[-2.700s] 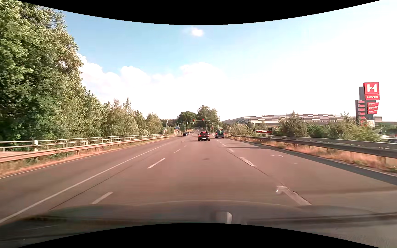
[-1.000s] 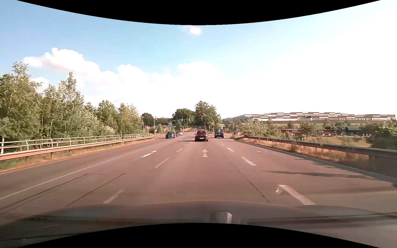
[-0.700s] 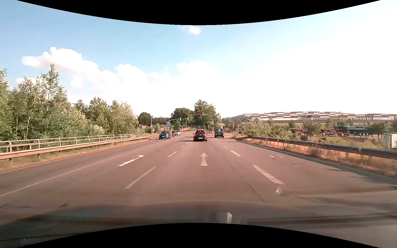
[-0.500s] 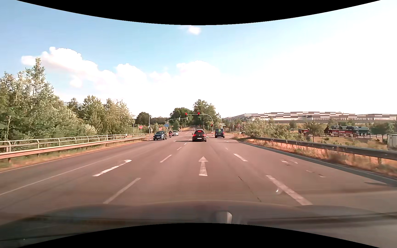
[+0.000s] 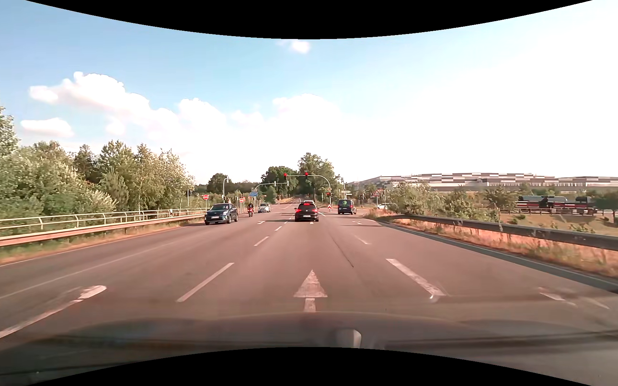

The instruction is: Follow the waypoints while adhering to traffic rules and regulations

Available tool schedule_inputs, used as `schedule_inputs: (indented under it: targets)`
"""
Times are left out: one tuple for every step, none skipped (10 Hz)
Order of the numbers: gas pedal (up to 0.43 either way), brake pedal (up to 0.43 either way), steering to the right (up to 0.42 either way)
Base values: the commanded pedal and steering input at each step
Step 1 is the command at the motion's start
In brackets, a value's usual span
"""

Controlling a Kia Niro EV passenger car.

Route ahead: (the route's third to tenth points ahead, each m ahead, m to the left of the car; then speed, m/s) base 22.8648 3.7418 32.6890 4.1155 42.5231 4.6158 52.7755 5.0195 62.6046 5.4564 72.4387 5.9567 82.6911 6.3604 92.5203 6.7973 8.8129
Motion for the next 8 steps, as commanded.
schedule_inputs:
  targets:
    - [0.000, 0.055, 0.004]
    - [0.000, 0.104, 0.002]
    - [0.000, 0.128, 0.001]
    - [0.000, 0.152, 0.000]
    - [0.000, 0.171, -0.002]
    - [0.000, 0.177, -0.003]
    - [0.000, 0.183, -0.003]
    - [0.000, 0.189, -0.004]
